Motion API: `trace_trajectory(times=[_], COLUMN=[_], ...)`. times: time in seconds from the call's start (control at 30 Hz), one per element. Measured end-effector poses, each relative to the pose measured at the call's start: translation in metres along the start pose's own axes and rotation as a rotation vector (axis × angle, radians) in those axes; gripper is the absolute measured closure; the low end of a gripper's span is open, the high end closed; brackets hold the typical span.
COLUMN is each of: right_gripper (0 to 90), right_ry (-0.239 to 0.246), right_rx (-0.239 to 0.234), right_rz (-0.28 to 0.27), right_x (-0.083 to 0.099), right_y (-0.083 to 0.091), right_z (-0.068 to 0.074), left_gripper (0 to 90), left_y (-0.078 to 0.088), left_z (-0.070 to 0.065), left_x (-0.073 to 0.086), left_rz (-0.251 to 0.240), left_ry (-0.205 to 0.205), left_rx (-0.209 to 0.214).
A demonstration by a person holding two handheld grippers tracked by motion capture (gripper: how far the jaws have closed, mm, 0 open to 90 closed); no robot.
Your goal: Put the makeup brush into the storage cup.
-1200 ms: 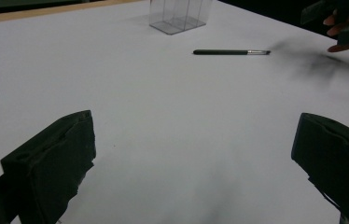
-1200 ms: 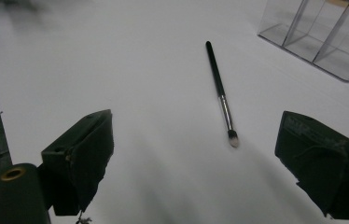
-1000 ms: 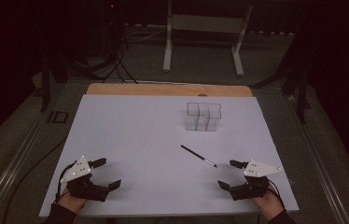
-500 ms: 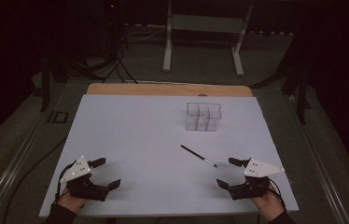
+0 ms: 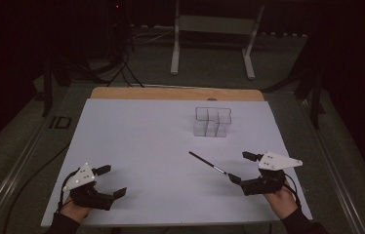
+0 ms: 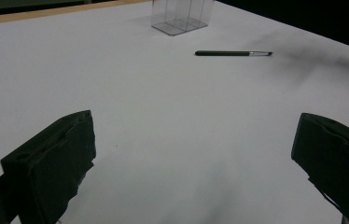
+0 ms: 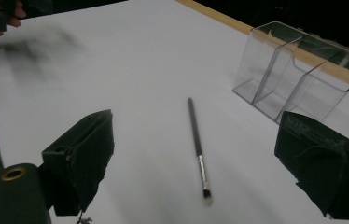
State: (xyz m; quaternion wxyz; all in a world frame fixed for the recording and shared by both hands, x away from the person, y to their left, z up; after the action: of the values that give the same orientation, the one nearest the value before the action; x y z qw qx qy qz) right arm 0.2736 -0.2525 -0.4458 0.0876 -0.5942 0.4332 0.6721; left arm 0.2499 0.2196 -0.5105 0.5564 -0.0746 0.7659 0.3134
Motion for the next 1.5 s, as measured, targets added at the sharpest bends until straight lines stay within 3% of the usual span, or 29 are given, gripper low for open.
trace_trajectory(times=[0.3, 0.4, 0.6, 0.83, 0.9, 1.23, 1.5], right_gripper=[11.3, 10.7, 10.2, 10.6, 14.6, 14.0, 15.9], right_ry=[-0.006, -0.005, -0.004, -0.023, -0.028, -0.038, -0.010], right_rx=[-0.027, 0.005, -0.034, -0.036, -0.027, -0.043, -0.058], right_rz=[0.048, 0.062, 0.090, 0.187, 0.222, 0.293, 0.385], right_x=[-0.012, -0.016, -0.020, -0.015, -0.012, -0.006, -0.001], right_y=[-0.017, -0.025, -0.040, -0.059, -0.064, -0.079, -0.089], right_z=[-0.012, -0.016, -0.019, -0.025, -0.027, -0.028, -0.027], left_gripper=[1.0, 1.0, 1.0, 1.0, 1.0, 1.0, 1.0], left_y=[0.000, 0.000, 0.000, 0.000, 0.000, 0.000, 0.000], left_z=[0.000, -0.001, -0.001, 0.000, 0.000, 0.000, 0.000], left_x=[0.000, 0.000, 0.000, 0.000, 0.000, 0.000, 0.000], left_rz=[-0.001, -0.003, -0.001, -0.007, -0.006, -0.004, -0.004], left_ry=[-0.008, -0.009, -0.005, 0.002, -0.001, 0.001, 0.003], left_rx=[-0.003, -0.004, 0.002, 0.001, 0.001, 0.005, 0.006])
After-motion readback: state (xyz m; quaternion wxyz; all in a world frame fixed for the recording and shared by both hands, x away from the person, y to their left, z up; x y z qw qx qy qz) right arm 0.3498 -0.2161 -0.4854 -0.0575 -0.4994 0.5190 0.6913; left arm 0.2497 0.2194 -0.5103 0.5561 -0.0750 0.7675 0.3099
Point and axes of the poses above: each handheld gripper's, and its own axes: y roughly backward along the jaws, x roughly out of its underside, z roughly to its left, the point moved 3 cm from there along -y, roughly forward along the jaws, and after that the axes turned 6 degrees about x, right-handed, at the moved point
